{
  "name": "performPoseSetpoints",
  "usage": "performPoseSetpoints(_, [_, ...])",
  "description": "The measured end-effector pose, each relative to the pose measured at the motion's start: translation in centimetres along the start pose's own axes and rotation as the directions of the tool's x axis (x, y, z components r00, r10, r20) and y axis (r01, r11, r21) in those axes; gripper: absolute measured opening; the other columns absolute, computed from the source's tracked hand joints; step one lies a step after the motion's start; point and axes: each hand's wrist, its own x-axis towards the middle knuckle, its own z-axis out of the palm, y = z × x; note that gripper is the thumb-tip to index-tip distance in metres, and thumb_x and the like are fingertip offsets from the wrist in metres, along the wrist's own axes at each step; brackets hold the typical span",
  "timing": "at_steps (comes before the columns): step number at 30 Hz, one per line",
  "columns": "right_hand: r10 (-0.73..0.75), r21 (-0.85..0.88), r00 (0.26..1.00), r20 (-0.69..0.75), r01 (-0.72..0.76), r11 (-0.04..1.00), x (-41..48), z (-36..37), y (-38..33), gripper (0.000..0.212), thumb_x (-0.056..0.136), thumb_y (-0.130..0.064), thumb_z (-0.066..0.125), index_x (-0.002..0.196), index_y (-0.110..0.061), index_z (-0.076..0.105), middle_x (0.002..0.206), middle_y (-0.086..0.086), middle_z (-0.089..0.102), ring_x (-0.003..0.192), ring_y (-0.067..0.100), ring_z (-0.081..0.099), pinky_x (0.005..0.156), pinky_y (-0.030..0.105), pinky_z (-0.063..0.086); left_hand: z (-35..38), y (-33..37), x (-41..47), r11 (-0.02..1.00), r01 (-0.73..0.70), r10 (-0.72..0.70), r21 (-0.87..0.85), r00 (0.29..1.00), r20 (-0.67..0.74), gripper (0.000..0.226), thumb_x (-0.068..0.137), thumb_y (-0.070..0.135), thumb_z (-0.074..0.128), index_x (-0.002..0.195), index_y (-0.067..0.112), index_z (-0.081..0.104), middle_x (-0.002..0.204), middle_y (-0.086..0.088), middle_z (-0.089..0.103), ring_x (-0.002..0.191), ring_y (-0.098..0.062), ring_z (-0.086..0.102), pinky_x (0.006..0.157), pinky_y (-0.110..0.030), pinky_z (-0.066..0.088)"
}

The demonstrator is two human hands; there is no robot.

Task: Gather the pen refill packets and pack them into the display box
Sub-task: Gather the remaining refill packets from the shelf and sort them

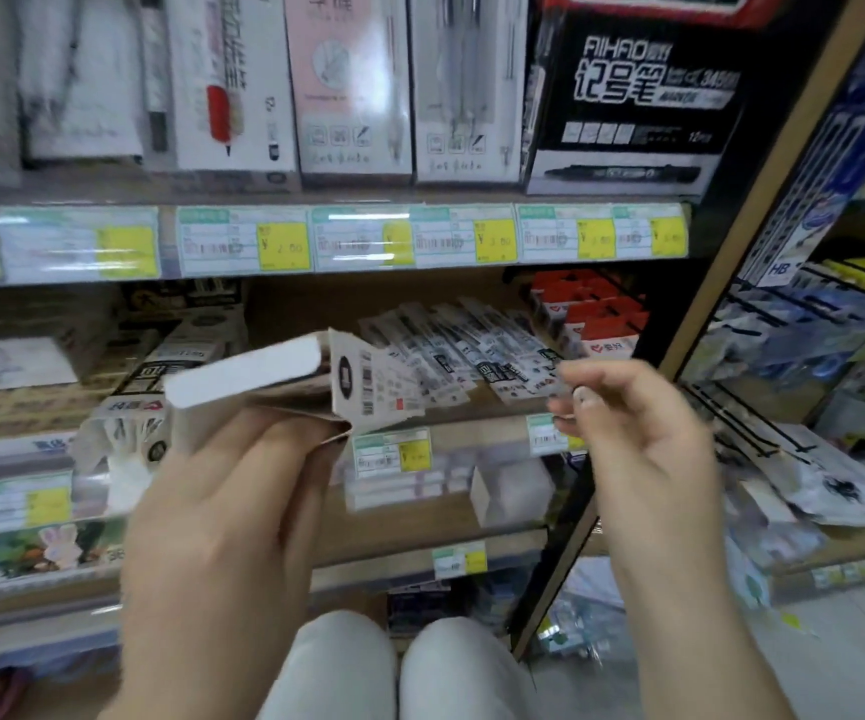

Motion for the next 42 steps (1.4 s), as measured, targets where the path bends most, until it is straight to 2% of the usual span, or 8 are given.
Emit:
performPoseSetpoints(11, [0.028, -0.367, 0.99, 0.138, 0.025, 0.93, 2.6, 4.2, 5.5, 0.025, 0.09, -0.003, 0.051, 0.095, -0.026, 0.059, 0.097, -0.008, 0.06, 0.086, 0.002, 0.057, 0.071, 0.01, 0.042, 5.6, -7.1, -0.4, 0.98, -0.109, 0.126, 0.167, 0.987, -0.095, 0.004, 0.089, 0.003, 0.053, 0.088, 0.003, 0.057, 0.08, -0.022, 0.066, 0.084, -0.036, 0.051, 0.071, -0.04, 0.038])
performPoseSetpoints(15, [0.05, -0.49, 0.982, 0.182, 0.047, 0.87, 4.6, 6.0, 6.7, 0.018, 0.089, -0.011, 0.056, 0.106, -0.018, 0.06, 0.102, -0.005, 0.059, 0.082, 0.003, 0.055, 0.074, 0.014, 0.045, 7.3, -9.7, -1.6, 0.959, -0.005, -0.023, 0.282, 0.995, 0.097, 0.013, 0.075, -0.004, 0.056, 0.084, -0.008, 0.065, 0.079, -0.025, 0.066, 0.077, -0.045, 0.061, 0.072, -0.045, 0.042])
performPoseSetpoints(20, [0.063, -0.666, 0.941, 0.333, 0.187, 0.722, 7.6, 9.9, 8.0, 0.042, 0.086, -0.025, 0.061, 0.126, -0.013, 0.051, 0.121, 0.006, 0.059, 0.108, 0.025, 0.055, 0.085, 0.032, 0.047, 8.5, -10.2, -2.6, 0.934, 0.18, -0.288, 0.308, 0.89, 0.353, 0.025, 0.078, 0.015, 0.053, 0.085, -0.004, 0.066, 0.084, -0.026, 0.066, 0.081, -0.045, 0.06, 0.074, -0.049, 0.049])
performPoseSetpoints(22, [0.202, -0.762, 0.895, 0.397, 0.199, 0.616, 8.8, 11.4, 8.0, 0.052, 0.085, -0.028, 0.062, 0.132, -0.015, 0.043, 0.131, 0.009, 0.051, 0.122, 0.029, 0.043, 0.093, 0.036, 0.043, 8.5, -9.9, -2.8, 0.933, 0.264, -0.342, 0.244, 0.861, 0.376, 0.022, 0.084, 0.017, 0.057, 0.095, 0.0, 0.065, 0.093, -0.022, 0.066, 0.087, -0.042, 0.058, 0.074, -0.043, 0.049])
performPoseSetpoints(25, [0.473, -0.877, 0.792, 0.386, 0.156, 0.454, 10.0, 13.3, 8.1, 0.057, 0.085, -0.024, 0.06, 0.137, -0.016, 0.035, 0.137, 0.011, 0.046, 0.127, 0.033, 0.04, 0.094, 0.044, 0.045, 8.1, -9.2, -2.9, 0.927, 0.335, -0.374, 0.169, 0.864, 0.339, 0.019, 0.086, 0.015, 0.06, 0.078, -0.002, 0.063, 0.077, -0.026, 0.063, 0.073, -0.044, 0.056, 0.064, -0.038, 0.042])
performPoseSetpoints(30, [0.444, -0.906, 0.797, 0.41, 0.299, 0.3, 10.9, 14.2, 8.4, 0.043, 0.087, 0.003, 0.039, 0.127, -0.007, 0.051, 0.128, 0.017, 0.055, 0.113, 0.035, 0.054, 0.083, 0.04, 0.049, 6.7, -8.6, -3.9, 0.896, 0.333, -0.398, 0.294, 0.896, 0.198, 0.035, 0.085, 0.027, 0.048, 0.062, 0.004, 0.06, 0.068, -0.018, 0.063, 0.076, -0.039, 0.056, 0.084, -0.062, 0.042])
performPoseSetpoints(36, [0.281, -0.887, 0.849, 0.447, 0.379, 0.265, 10.8, 13.7, 8.7, 0.037, 0.083, 0.013, 0.041, 0.111, -0.002, 0.06, 0.11, 0.017, 0.064, 0.1, 0.035, 0.062, 0.068, 0.036, 0.047, 5.4, -7.4, -5.4, 0.892, 0.362, -0.392, 0.272, 0.918, 0.066, 0.033, 0.086, 0.031, 0.045, 0.061, 0.013, 0.058, 0.068, 0.001, 0.061, 0.09, -0.032, 0.057, 0.108, -0.065, 0.016])
performPoseSetpoints(42, [0.317, -0.889, 0.868, 0.382, 0.251, 0.382, 11.7, 12.4, 9.5, 0.014, 0.087, 0.001, 0.049, 0.091, -0.006, 0.061, 0.095, 0.013, 0.065, 0.082, 0.03, 0.06, 0.062, 0.031, 0.043, 4.9, -7.5, -5.1, 0.923, 0.319, -0.326, 0.214, 0.945, -0.002, 0.03, 0.083, 0.026, 0.047, 0.059, 0.011, 0.057, 0.068, -0.001, 0.06, 0.089, -0.033, 0.056, 0.102, -0.067, 0.023])
